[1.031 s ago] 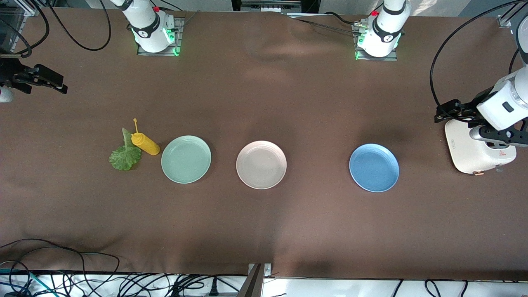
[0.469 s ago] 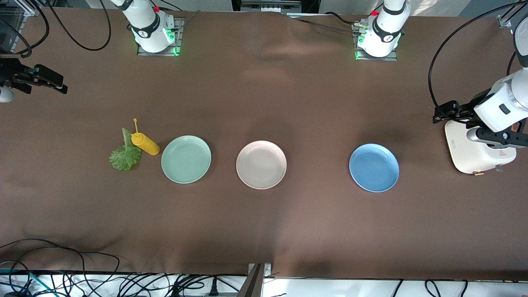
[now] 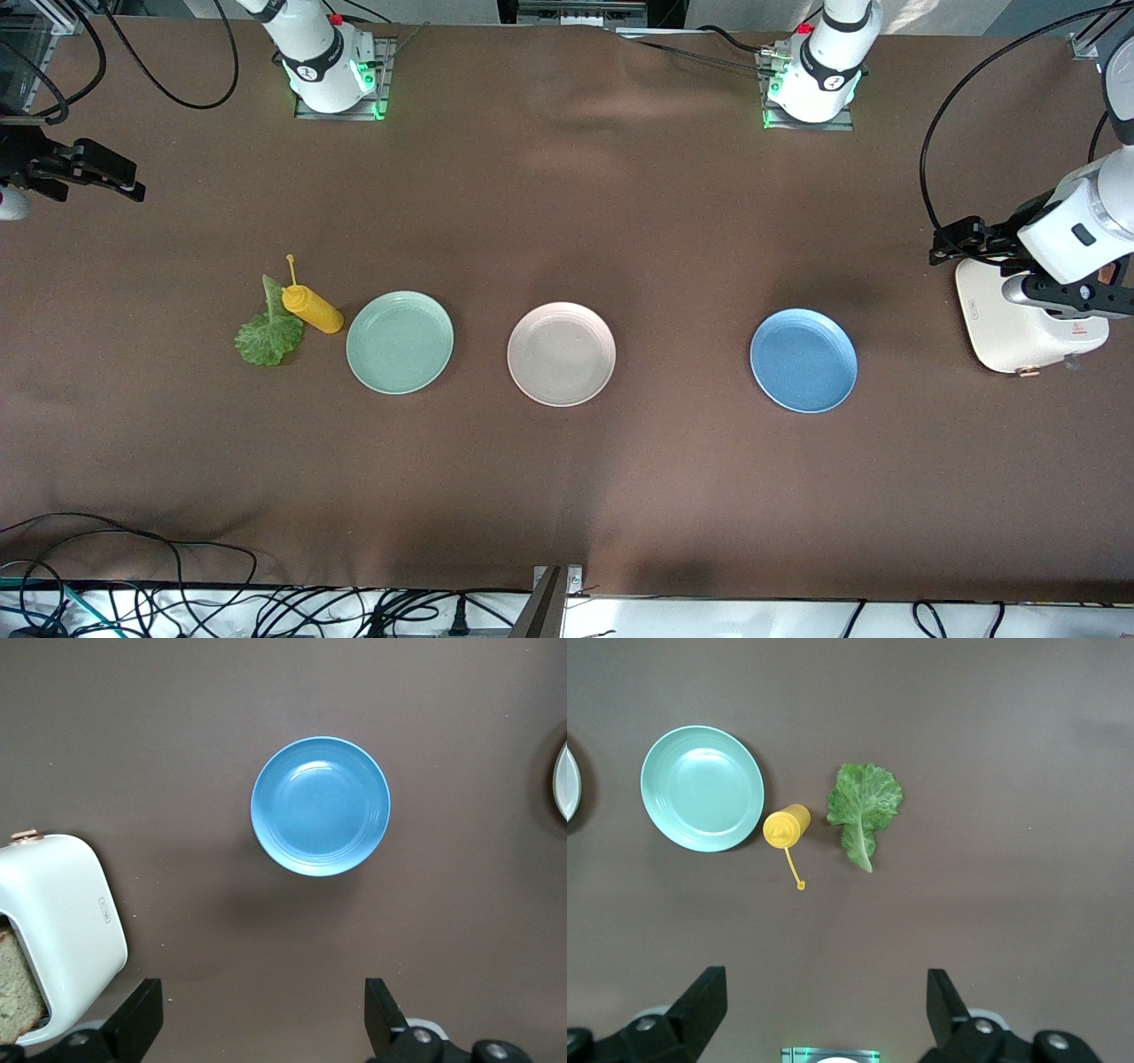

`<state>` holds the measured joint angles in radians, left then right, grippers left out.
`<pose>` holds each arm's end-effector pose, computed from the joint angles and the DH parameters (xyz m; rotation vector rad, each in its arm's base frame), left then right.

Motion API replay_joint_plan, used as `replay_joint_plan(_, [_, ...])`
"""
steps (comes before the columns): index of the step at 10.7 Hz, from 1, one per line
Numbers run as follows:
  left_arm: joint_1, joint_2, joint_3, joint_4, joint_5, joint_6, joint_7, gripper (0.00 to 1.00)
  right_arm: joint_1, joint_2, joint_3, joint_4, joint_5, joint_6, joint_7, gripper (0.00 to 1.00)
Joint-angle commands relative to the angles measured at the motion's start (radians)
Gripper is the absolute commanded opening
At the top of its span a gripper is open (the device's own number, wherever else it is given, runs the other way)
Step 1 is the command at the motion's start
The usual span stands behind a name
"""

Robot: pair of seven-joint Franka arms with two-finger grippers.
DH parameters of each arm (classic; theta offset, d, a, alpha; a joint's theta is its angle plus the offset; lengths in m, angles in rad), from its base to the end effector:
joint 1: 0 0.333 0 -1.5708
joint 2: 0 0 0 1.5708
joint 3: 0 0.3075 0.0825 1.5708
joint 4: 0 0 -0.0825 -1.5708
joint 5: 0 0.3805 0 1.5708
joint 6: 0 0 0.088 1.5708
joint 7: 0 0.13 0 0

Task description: Make sandwich on beige plate with both arms

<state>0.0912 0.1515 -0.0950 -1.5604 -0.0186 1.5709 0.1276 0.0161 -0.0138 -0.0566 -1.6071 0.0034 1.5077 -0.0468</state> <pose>0.5850 -0.0014 0.5121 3.0862 -0.2009 -0.2138 0.5366 -0.0215 0.5785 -3.1308 -0.0100 0.1337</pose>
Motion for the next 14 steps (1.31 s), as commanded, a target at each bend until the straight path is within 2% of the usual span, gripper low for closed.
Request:
replay_joint_plan(1, [0.001,-0.004,0.001,-0.001,-0.017,0.003,0.018,1.0,0.001,0.008,0.001,0.023,0.01,-0.01,0.002,1.0])
replay_joint_plan(6, [0.008,0.003,0.004,-0.004,-0.014,0.005,0.021,1.0,-0.001,0.008,0.0,0.024,0.012,-0.01,0.001,1.0])
replay_joint_plan(8, [0.045,0.032,0.007,-0.007,-0.014,-0.002,0.021,1.0,-0.001,0.008,0.0,0.024,0.012,-0.01,0.002,1.0])
replay_joint_plan(11, [0.05,0.036,0.007,-0.05,0.121,0.0,0.021,1.0,-0.001,0.008,0.0,0.023,0.012,-0.01,0.002,1.0])
replay_joint_plan(14, [0.16,0.04,0.009,-0.078,0.152,0.003,0.105,1.0,-0.001,0.008,0.0,0.023,0.012,-0.012,0.001,1.0])
